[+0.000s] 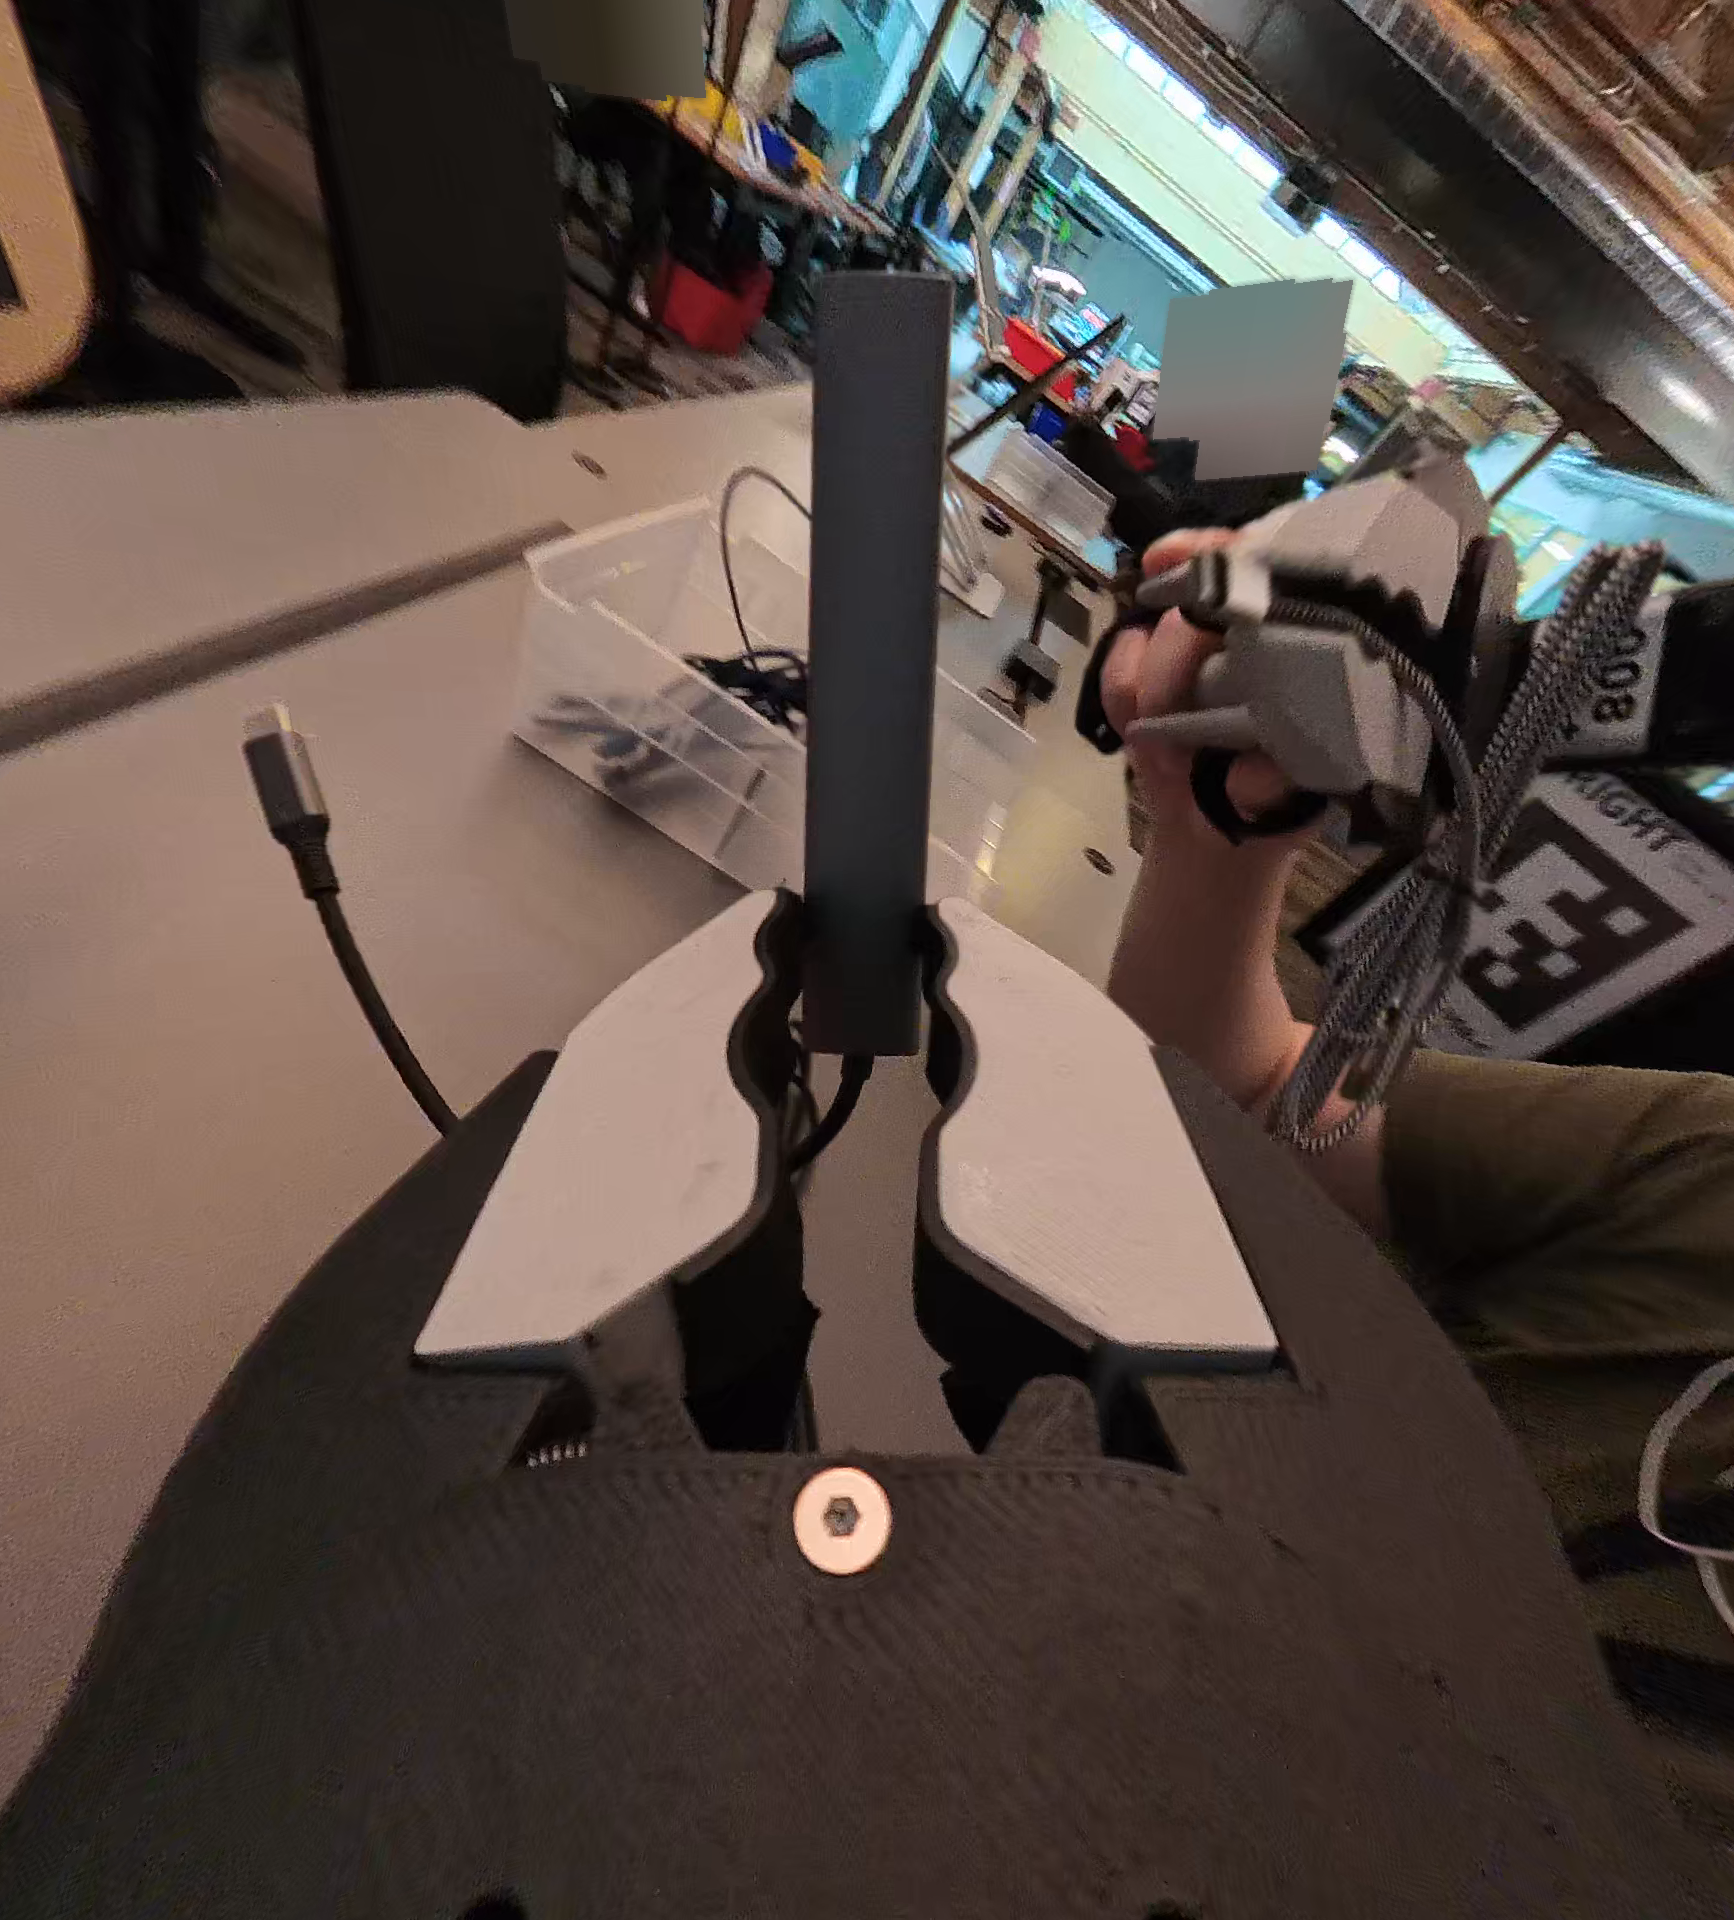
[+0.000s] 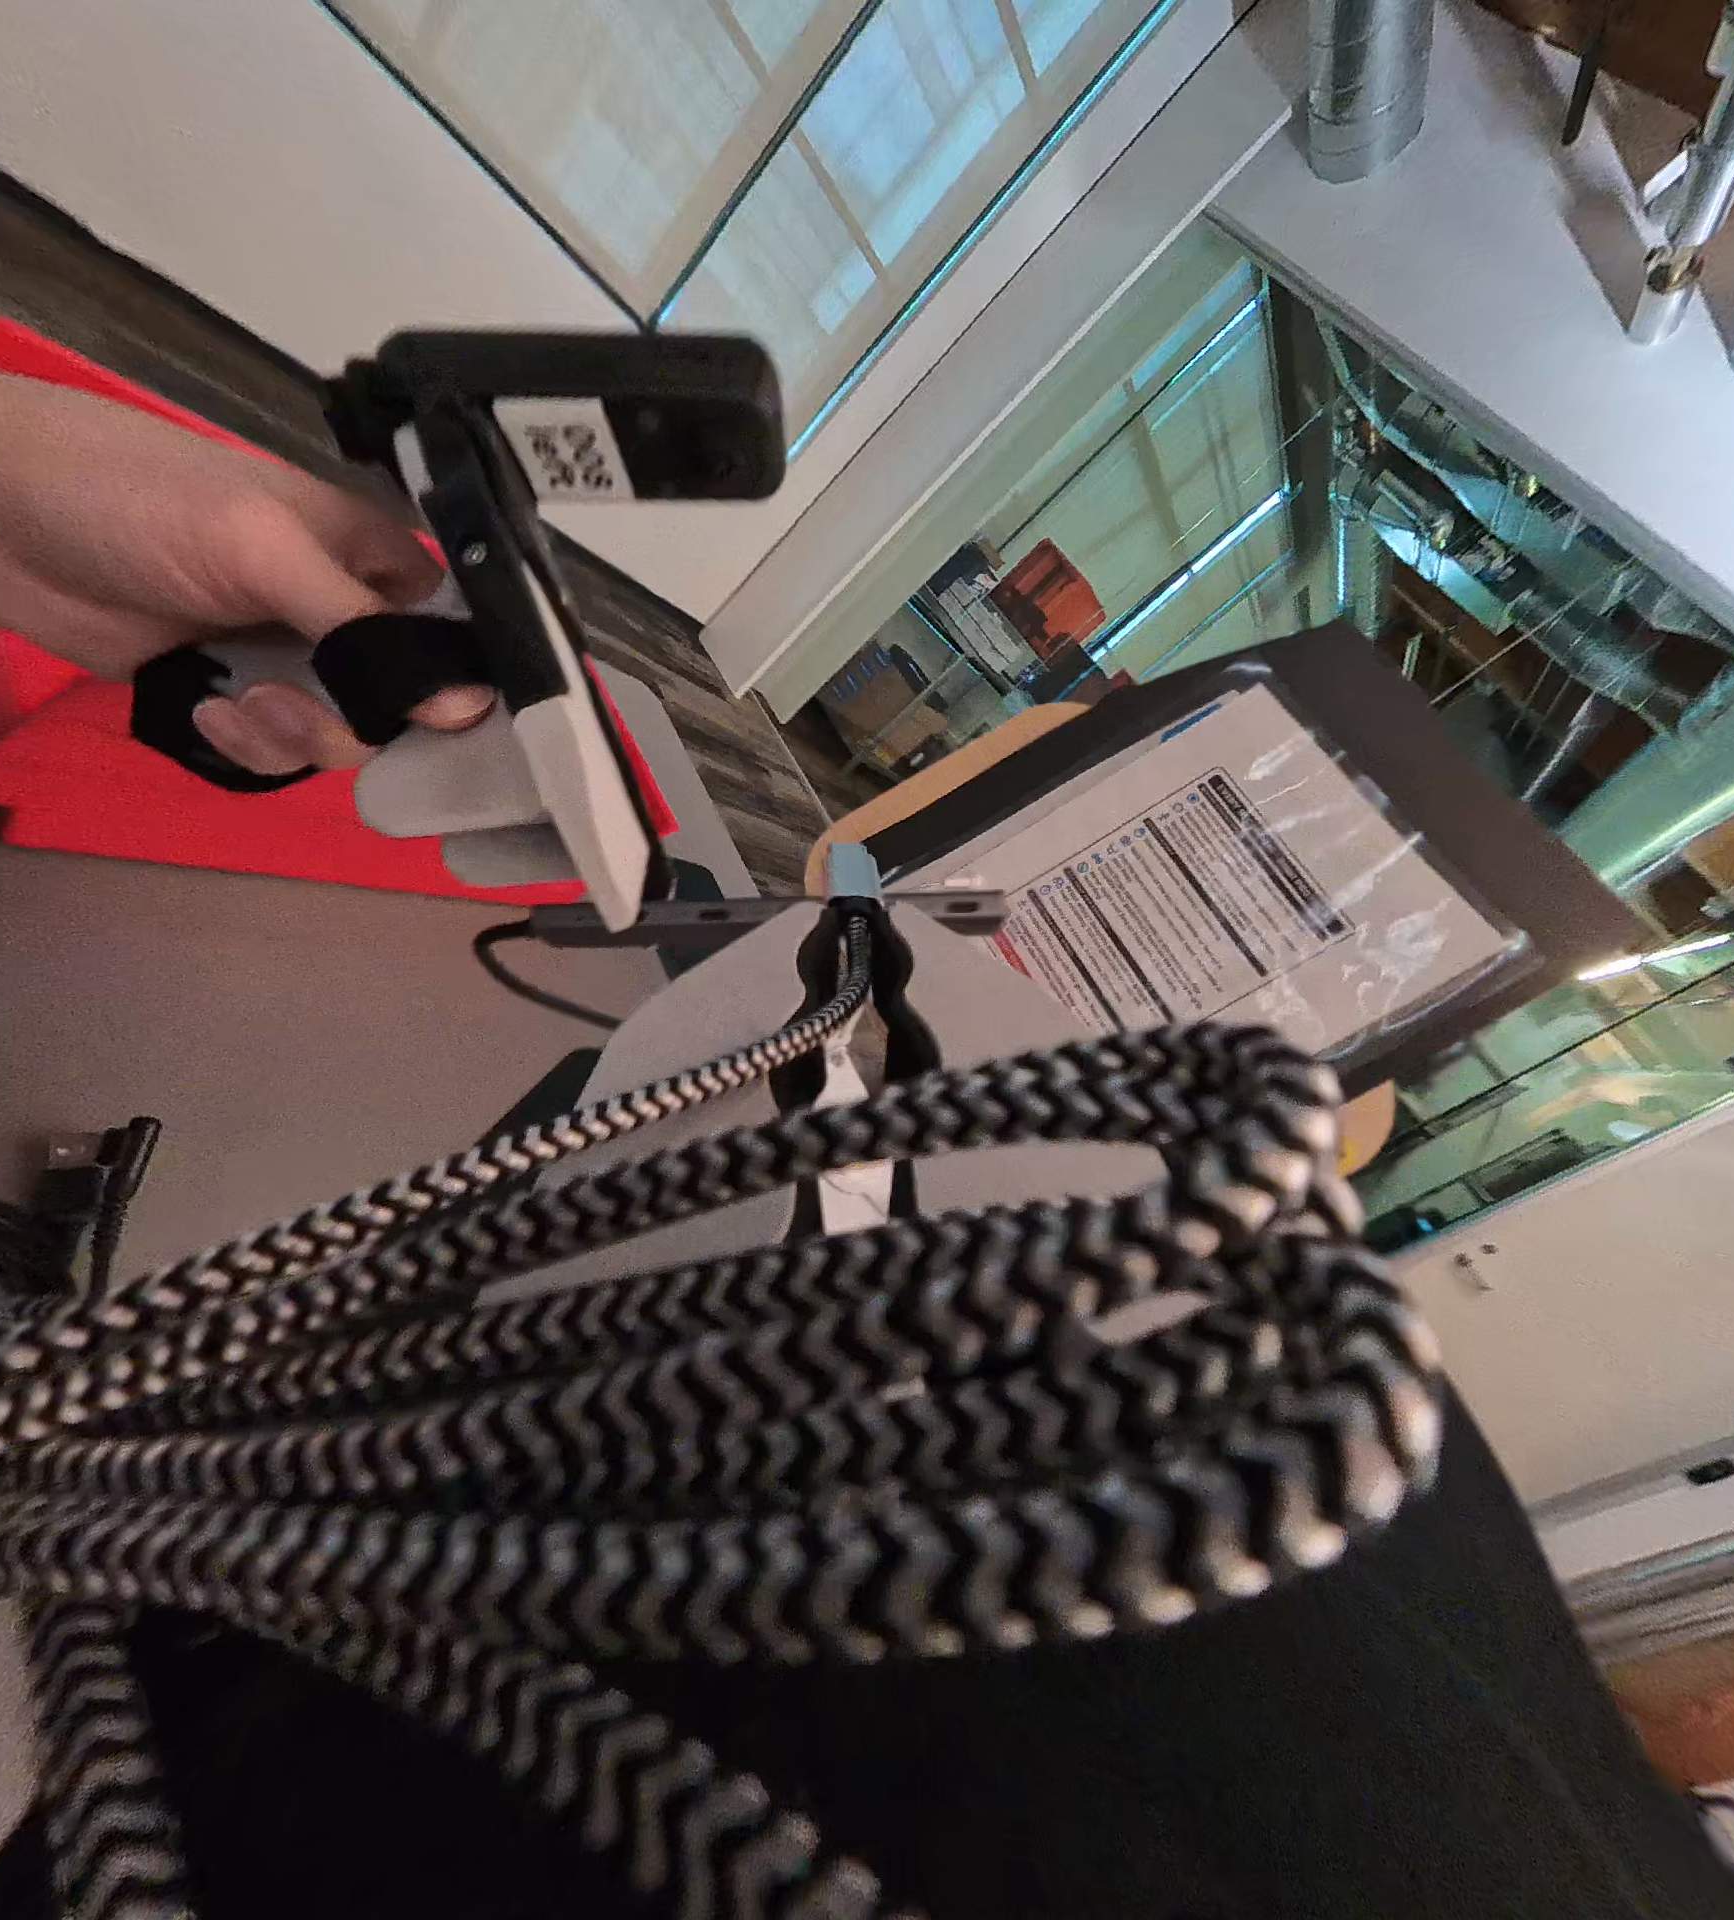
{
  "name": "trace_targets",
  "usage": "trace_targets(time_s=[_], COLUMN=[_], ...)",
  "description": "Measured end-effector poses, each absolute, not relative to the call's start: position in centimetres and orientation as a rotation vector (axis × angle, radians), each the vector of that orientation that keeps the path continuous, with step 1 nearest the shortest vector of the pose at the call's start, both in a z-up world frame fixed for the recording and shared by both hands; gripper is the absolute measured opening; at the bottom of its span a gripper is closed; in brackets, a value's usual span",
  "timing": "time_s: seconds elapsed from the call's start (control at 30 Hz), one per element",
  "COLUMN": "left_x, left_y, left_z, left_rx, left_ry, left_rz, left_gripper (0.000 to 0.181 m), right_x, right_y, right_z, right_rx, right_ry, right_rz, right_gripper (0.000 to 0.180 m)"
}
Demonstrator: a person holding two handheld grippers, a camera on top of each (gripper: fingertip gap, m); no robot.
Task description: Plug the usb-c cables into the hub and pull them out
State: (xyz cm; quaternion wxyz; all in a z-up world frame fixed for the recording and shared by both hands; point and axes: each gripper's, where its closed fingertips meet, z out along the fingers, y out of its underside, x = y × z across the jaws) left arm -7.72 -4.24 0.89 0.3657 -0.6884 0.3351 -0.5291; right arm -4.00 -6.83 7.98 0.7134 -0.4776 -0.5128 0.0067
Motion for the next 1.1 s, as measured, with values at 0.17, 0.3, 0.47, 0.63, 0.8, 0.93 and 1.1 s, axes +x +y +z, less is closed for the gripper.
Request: trace_targets(time_s=[0.17, 0.3, 0.47, 0.63, 0.8, 0.93, 1.1], left_x=[-8.1, -8.4, -8.3, -8.1, -7.8, -7.8, -7.7], left_y=[-3.8, -3.5, -3.6, -4.0, -4.3, -4.4, -4.3], left_z=[2.0, 2.0, 2.2, 2.5, 2.5, 2.7, 3.0], left_rx=[-1.728, -1.732, -1.723, -1.714, -1.710, -1.699, -1.665], left_ry=[0.826, 0.821, 0.837, 0.851, 0.855, 0.853, 0.874], left_rz=[-1.211, -1.149, -1.077, -1.083, -1.100, -1.078, -0.976], left_gripper=[0.021, 0.021, 0.021, 0.021, 0.021, 0.021, 0.021], right_x=[-5.7, -6.2, -6.6, -6.4, -6.2, -6.0, -6.0], right_y=[-6.8, -6.7, -6.5, -6.0, -5.7, -5.5, -5.6], right_z=[6.5, 5.9, 5.4, 5.3, 5.2, 5.3, 5.6], right_rx=[-1.025, -1.009, -1.031, -1.050, -1.071, -1.082, -1.102], right_ry=[-1.205, -1.232, -1.231, -1.220, -1.211, -1.199, -1.175], right_rz=[-0.138, -0.204, -0.174, -0.188, -0.191, -0.187, -0.185], right_gripper=[0.003, 0.004, 0.008, 0.006, 0.006, 0.006, 0.006])
